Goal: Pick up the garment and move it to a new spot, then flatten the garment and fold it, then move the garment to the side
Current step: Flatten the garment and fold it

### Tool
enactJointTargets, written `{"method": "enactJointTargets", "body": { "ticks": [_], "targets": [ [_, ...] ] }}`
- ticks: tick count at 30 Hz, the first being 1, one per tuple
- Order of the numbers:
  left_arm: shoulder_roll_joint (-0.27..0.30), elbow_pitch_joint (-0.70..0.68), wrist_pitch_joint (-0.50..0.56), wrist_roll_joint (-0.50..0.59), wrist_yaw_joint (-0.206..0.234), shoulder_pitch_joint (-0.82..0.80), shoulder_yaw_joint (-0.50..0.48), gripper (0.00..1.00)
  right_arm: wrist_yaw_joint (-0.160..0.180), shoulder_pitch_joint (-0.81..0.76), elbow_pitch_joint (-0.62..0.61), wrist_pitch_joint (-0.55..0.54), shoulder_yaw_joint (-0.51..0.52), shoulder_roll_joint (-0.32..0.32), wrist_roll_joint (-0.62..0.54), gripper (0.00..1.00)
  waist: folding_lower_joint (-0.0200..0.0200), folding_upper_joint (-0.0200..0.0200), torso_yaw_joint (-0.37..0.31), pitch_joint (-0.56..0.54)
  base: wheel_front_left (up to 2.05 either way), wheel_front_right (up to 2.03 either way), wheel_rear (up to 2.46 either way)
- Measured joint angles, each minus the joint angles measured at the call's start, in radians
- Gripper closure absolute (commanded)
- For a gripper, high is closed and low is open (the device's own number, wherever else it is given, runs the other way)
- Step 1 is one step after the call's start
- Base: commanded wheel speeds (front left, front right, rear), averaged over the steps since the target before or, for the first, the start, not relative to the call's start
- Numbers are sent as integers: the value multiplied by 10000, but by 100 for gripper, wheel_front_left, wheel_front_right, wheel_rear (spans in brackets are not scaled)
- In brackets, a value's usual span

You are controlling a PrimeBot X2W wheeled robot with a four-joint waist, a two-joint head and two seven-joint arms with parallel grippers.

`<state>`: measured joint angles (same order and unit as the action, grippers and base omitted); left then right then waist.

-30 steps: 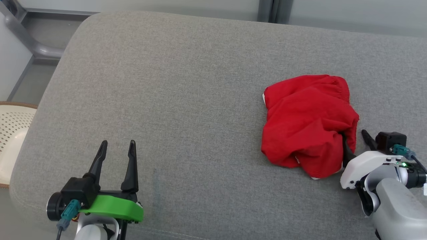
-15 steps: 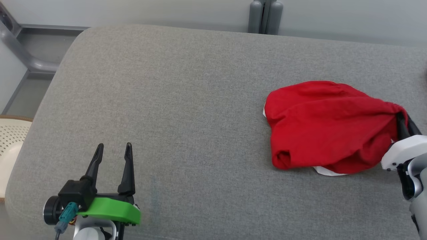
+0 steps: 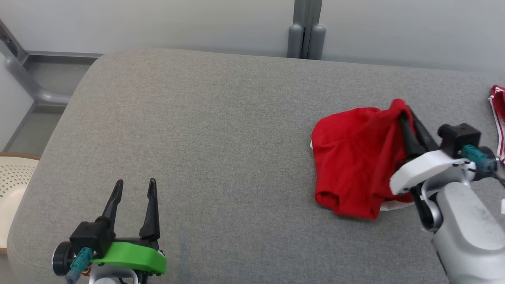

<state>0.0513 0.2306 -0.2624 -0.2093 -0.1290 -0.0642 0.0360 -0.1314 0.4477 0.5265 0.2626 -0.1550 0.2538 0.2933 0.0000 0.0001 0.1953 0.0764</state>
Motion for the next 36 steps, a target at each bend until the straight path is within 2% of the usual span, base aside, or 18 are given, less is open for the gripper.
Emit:
{"method": "enactJointTargets", "body": {
  "ticks": [6,13,22,23,24,28,32,36],
  "targets": [
    [-2,-13,0,-2,0,126,-12,0,0,-307,-529,0,-1674,-836,151,100,0,-1,124,-122,0,0,0],
    [-6,-8,2,-48,0,121,79,0,2,-415,-184,-13,-3919,-1716,288,100,0,0,446,-53,0,0,0],
    [-6,48,0,-203,0,59,211,0,0,-419,1024,-10,-6460,-2046,1095,100,0,0,868,160,0,0,0],
    [-6,58,0,-213,0,55,240,0,0,-416,1131,-10,-6585,-2042,1285,62,0,-1,906,180,0,0,0],
    [-8,73,0,-238,0,50,261,0,0,-405,1124,-10,-6658,-2029,1448,0,0,0,939,198,0,0,0],
    [-6,86,0,-263,6,49,232,0,0,-248,1039,-10,-6598,-2052,1693,0,0,0,919,210,0,0,0],
    [-8,117,0,-263,27,57,144,0,0,-188,711,-4,-5954,-2002,1463,0,0,-1,775,145,0,0,0],
    [-8,119,0,-255,29,75,102,0,0,-298,84,0,-5356,-1507,1331,0,0,0,592,44,0,0,0]
  ]
}}
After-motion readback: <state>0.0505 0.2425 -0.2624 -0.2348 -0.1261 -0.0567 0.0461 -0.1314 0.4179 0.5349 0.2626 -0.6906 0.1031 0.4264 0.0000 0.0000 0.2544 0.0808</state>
